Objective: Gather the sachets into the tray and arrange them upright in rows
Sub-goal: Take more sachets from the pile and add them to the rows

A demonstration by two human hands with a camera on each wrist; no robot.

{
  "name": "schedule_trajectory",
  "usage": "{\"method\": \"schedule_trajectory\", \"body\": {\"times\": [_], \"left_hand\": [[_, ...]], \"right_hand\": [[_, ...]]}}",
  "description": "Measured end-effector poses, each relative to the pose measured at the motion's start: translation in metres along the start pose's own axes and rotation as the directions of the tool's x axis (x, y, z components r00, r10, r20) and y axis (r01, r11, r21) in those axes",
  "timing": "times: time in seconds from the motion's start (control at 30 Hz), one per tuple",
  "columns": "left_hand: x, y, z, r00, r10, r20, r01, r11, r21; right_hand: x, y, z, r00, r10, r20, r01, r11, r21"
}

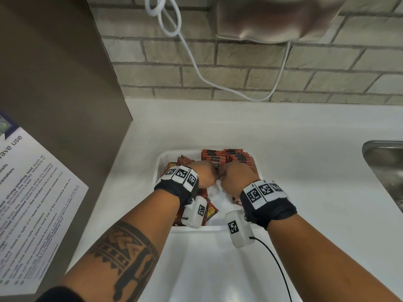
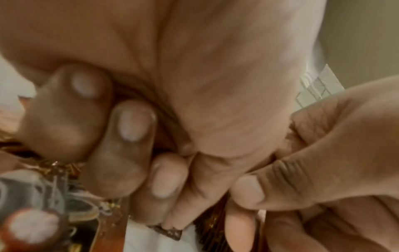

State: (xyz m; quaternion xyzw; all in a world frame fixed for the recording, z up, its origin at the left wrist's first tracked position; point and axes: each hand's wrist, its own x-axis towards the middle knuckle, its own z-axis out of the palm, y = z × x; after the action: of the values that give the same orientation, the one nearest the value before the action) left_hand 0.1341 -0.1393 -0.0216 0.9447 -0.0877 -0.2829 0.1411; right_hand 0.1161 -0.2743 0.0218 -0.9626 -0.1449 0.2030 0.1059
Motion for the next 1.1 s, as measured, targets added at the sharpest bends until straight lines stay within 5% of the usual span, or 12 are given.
{"method": "schedule_trajectory", "body": {"times": [1.1], "left_hand": [[0.007,-0.006,-0.001,0.997,-0.069,-0.038,0.064,0.991,-0.121]], "right_hand": [[0.006,-0.003,-0.001,1.0,-0.005,-0.008,0.005,1.0,0.01]]}}
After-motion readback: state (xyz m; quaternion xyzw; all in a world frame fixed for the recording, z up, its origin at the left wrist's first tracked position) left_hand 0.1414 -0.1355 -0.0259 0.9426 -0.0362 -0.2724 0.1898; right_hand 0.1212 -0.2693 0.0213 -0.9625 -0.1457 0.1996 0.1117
